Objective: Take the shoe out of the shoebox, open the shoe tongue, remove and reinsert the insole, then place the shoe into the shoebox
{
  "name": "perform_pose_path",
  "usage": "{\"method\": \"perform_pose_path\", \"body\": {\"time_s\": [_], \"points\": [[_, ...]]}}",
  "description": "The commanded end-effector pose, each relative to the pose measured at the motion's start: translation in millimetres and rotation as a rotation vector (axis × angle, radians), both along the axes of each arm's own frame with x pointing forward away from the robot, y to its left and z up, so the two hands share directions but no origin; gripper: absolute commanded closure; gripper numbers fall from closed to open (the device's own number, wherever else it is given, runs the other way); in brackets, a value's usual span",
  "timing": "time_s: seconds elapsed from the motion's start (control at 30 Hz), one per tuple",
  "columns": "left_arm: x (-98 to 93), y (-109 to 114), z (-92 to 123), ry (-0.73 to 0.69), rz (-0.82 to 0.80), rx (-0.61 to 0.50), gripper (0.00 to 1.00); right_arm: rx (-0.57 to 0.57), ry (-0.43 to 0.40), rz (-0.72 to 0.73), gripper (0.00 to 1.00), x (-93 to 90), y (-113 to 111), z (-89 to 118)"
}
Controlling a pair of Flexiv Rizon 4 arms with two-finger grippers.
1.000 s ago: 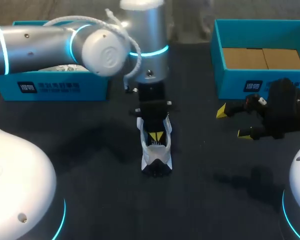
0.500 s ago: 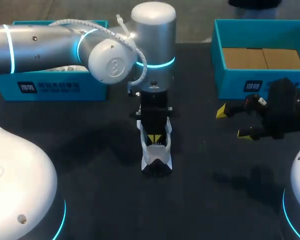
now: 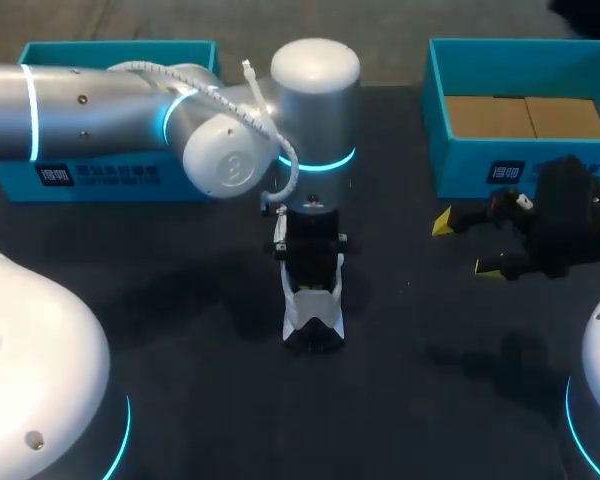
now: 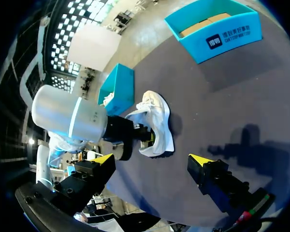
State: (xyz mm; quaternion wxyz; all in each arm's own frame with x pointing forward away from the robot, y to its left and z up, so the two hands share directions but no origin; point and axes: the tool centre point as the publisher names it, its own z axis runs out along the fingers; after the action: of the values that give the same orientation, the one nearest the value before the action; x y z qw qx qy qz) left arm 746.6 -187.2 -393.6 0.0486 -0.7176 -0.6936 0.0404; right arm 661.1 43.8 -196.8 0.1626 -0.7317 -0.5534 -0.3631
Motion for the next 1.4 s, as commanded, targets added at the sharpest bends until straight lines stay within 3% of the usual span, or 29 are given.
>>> {"method": "perform_pose_path", "body": {"time_s": [0.03,0.23,0.33,0.53,0.77,1.2,1.4], "points": [[1.4,-4,-14,0.002,0.000,0.009,1.00,-0.002,-0.001,-0.003,0.00,-2.3,0,0],[3.0,-4,-19,0.005,0.009,0.001,1.00,-0.002,-0.001,-0.003,0.00,-2.3,0,0],[1.2,-3,-3,-0.013,0.004,-0.057,1.00,-0.002,-0.001,-0.003,0.00,-2.3,0,0],[-7.4,-6,22,-0.113,-0.010,-0.061,1.00,-0.002,-0.001,-0.003,0.00,-2.3,0,0],[-13.4,-9,12,-0.123,-0.024,-0.075,1.00,-0.002,-0.001,-0.003,0.00,-2.3,0,0],[-7.3,-9,-20,-0.072,-0.005,-0.051,1.00,-0.002,-0.001,-0.003,0.00,-2.3,0,0],[-5.5,-9,-13,-0.096,-0.005,-0.044,1.00,-0.002,-0.001,-0.003,0.00,-2.3,0,0]]}}
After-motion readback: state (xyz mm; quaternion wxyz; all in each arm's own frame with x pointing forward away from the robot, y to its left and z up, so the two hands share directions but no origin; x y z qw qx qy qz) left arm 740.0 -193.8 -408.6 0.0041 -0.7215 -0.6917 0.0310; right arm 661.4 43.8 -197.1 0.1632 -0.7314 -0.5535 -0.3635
